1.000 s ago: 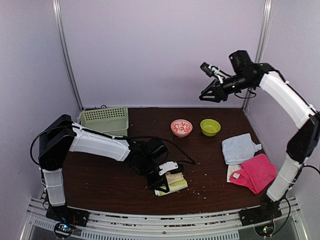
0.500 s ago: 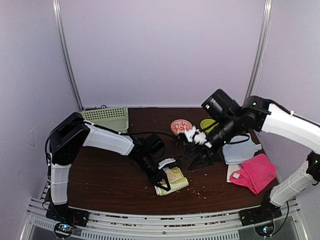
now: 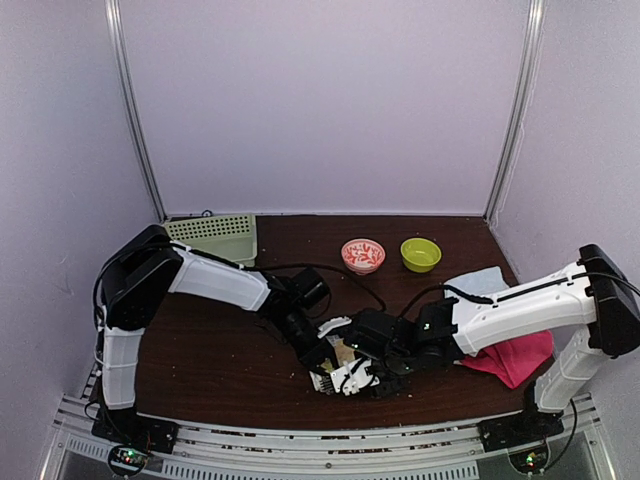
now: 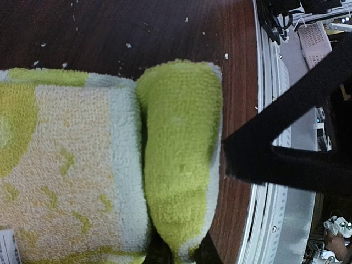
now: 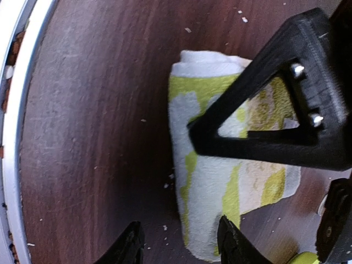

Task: Roll the towels
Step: Roll the towel at the center of the board.

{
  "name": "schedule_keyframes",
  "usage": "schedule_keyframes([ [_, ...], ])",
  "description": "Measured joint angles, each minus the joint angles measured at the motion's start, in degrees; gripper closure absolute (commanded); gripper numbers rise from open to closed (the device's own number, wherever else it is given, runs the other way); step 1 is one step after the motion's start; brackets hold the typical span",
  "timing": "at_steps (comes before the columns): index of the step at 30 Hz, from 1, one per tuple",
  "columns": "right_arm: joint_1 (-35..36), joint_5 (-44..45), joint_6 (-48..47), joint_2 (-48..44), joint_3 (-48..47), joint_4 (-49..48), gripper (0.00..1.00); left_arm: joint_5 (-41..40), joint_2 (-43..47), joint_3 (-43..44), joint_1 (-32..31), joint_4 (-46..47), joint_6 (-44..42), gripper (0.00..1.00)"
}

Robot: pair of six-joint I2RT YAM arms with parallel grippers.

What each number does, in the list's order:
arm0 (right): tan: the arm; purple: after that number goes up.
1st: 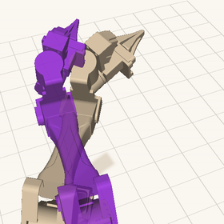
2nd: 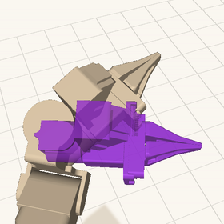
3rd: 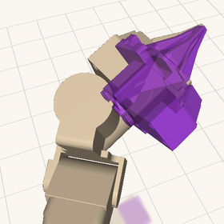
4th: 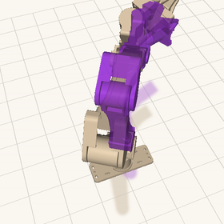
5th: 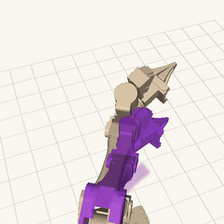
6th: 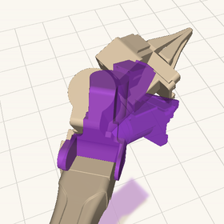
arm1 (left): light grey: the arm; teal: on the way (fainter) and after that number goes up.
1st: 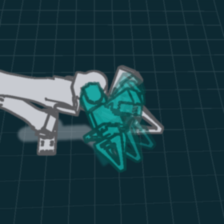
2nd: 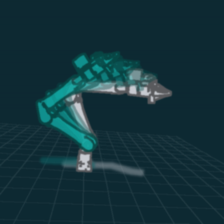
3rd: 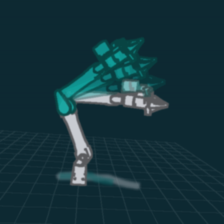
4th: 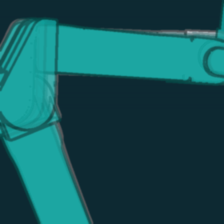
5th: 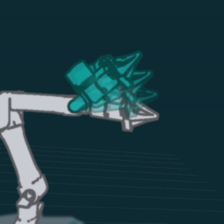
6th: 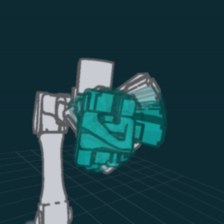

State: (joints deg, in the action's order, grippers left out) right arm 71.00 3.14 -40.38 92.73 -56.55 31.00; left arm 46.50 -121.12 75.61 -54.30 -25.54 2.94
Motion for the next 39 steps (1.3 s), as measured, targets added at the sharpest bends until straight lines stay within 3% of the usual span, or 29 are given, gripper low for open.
schedule_keyframes([
  [11,0.35,4.15,-0.35,4.50,0.20,-7.52,0.53,0.52,-0.33,0.15,0.04,0.09,0.02,0.96],
  [17,0.33,4.24,-0.07,6.88,0.15,-8.85,0.88,0.57,-0.42,0.15,0.04,0.17,0.02,0.93],
  [23,-1.05,2.23,0.24,7.96,-2.08,-6.36,0.95,-1.33,0.09,-0.04,-0.02,0.31,-0.13,0.67],
  [30,-4.31,-8.11,2.62,11.89,-11.63,3.89,0.95,-14.36,9.46,-5.07,0.42,-0.07,0.26,0.55],
  [39,-7.13,-22.99,5.53,21.51,-25.16,19.28,0.96,-34.47,26.91,-12.90,5.25,0.24,5.22,0.51],
])
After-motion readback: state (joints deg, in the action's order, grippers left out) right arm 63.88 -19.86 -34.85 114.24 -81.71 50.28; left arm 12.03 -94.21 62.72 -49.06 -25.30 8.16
